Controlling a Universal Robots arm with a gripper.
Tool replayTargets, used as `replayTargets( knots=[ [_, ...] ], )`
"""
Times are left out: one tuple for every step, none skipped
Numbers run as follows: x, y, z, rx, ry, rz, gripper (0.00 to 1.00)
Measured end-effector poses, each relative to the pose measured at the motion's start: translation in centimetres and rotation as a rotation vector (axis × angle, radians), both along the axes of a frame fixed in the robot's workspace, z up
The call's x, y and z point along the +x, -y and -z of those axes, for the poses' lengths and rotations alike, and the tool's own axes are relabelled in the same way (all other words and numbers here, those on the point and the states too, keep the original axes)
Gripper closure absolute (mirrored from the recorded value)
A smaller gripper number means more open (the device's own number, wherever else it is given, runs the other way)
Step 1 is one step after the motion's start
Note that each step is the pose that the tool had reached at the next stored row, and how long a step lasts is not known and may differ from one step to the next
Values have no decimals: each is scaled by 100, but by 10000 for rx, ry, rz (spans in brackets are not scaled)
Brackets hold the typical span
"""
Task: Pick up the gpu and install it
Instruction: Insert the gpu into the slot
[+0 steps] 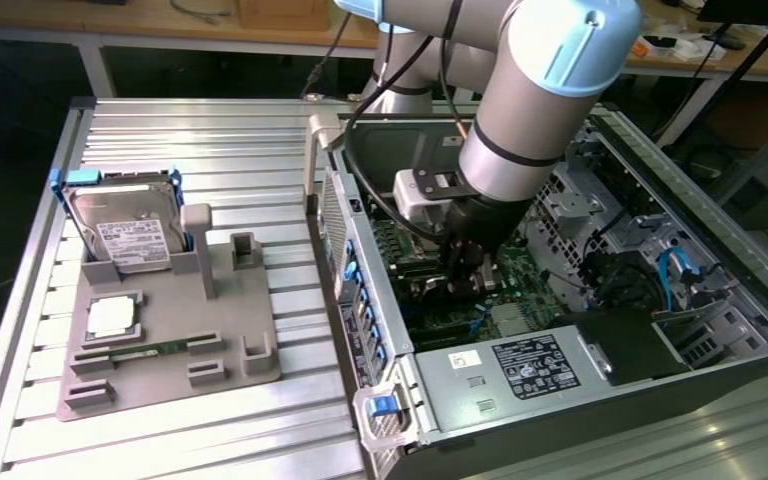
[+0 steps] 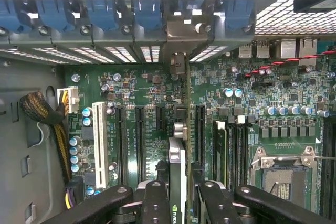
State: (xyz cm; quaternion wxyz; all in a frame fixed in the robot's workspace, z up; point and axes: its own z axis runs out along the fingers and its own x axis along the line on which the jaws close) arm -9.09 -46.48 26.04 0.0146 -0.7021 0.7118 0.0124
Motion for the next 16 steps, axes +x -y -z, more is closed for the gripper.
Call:
replayTargets(
  knots=[
    [-2,0,1,0,1,-1,73],
    [-2,0,1,0,1,-1,73],
    [-2,0,2,0,3,0,73],
    [-3,0,3,1,4,0,73],
    [-3,0,6,4,5,0,73],
    [-3,0,8,5,6,0,73],
    [-3,-1,10,7,5,0,73],
    [-3,-2,12,10,5,0,73],
    [-3,-3,12,12,4,-1,73],
    [-4,-2,14,13,3,0,73],
    [-4,-3,18,16,4,0,73],
    [-3,-3,23,17,5,0,73],
    [-4,-3,28,15,3,0,73],
    [-5,-2,33,11,2,0,73],
    [-5,-2,41,10,2,-1,73],
    [-6,-2,53,13,6,-2,73]
  ],
)
